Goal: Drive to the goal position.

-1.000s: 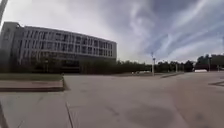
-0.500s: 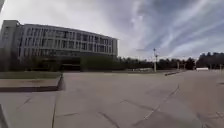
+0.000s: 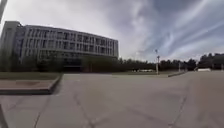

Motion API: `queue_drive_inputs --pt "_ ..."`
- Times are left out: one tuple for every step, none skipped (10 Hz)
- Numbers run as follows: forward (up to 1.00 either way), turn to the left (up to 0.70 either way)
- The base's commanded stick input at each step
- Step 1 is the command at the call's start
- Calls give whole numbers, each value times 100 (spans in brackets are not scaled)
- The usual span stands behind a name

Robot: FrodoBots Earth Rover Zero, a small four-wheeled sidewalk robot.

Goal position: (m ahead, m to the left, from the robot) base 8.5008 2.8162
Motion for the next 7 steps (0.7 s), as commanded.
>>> queue_drive_inputs --pt "100 0" --pt "100 28" --pt "100 33" --pt "100 34" --pt "100 32" --pt "100 28" --pt "100 24"
